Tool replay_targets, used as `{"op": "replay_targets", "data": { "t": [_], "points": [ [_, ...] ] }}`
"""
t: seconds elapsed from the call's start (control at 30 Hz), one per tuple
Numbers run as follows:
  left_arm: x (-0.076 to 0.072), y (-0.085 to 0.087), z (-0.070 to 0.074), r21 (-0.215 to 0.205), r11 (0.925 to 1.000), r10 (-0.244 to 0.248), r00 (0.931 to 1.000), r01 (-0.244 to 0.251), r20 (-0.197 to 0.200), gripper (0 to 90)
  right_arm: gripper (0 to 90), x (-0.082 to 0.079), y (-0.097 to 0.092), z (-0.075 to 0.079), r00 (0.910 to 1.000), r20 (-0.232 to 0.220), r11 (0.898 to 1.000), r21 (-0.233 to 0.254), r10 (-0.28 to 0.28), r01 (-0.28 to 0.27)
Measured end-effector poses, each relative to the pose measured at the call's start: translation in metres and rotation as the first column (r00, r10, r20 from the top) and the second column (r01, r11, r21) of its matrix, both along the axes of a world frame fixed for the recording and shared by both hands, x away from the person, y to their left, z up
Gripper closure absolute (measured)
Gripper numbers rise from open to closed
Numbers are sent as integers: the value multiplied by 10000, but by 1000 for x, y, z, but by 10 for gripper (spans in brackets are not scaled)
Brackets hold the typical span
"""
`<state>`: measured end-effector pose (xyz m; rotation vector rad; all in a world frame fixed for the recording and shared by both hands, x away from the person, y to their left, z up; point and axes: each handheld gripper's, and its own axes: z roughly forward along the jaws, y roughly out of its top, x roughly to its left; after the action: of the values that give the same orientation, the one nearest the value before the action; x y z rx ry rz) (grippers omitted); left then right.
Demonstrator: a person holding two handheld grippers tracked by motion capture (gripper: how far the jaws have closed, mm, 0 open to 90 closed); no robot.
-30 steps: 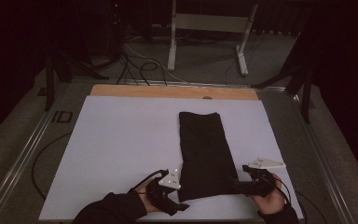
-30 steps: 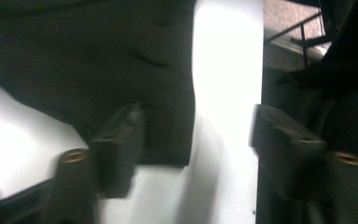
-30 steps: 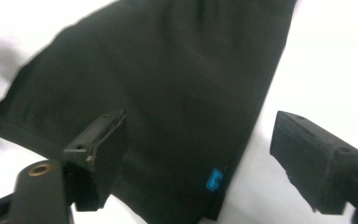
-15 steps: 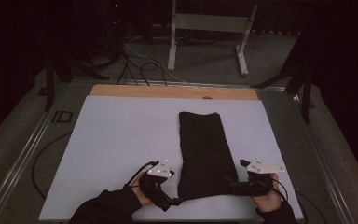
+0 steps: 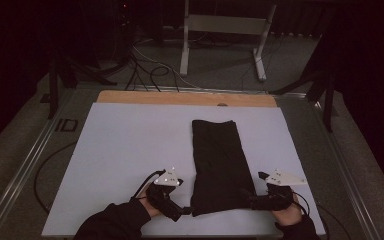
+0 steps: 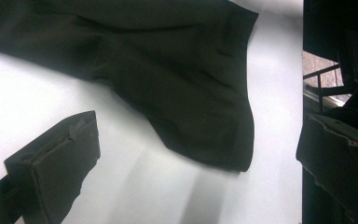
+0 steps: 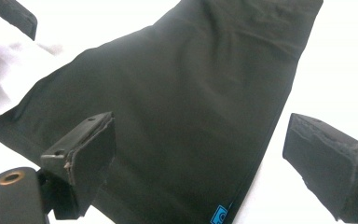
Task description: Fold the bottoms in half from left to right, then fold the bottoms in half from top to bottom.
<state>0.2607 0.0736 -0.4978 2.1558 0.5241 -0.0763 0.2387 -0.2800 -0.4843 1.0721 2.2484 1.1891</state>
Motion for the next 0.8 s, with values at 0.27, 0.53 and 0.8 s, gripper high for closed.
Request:
{"op": "replay_targets", "data": {
  "t": [0.27,0.53,0.8],
  "points": [
    [0,1,2,-269,9996,-47,10000,49,61,0,96,-3,7,1,9978,309,9983,12,584,-585],
    [-2,1,11,-644,9977,-201,9997,210,152,0,96,-6,9,5,9968,444,9977,-150,670,-664],
    [-3,3,22,-816,9965,-167,9993,194,341,0,96,-10,14,14,9956,634,9976,-25,687,-687]
  ]
}}
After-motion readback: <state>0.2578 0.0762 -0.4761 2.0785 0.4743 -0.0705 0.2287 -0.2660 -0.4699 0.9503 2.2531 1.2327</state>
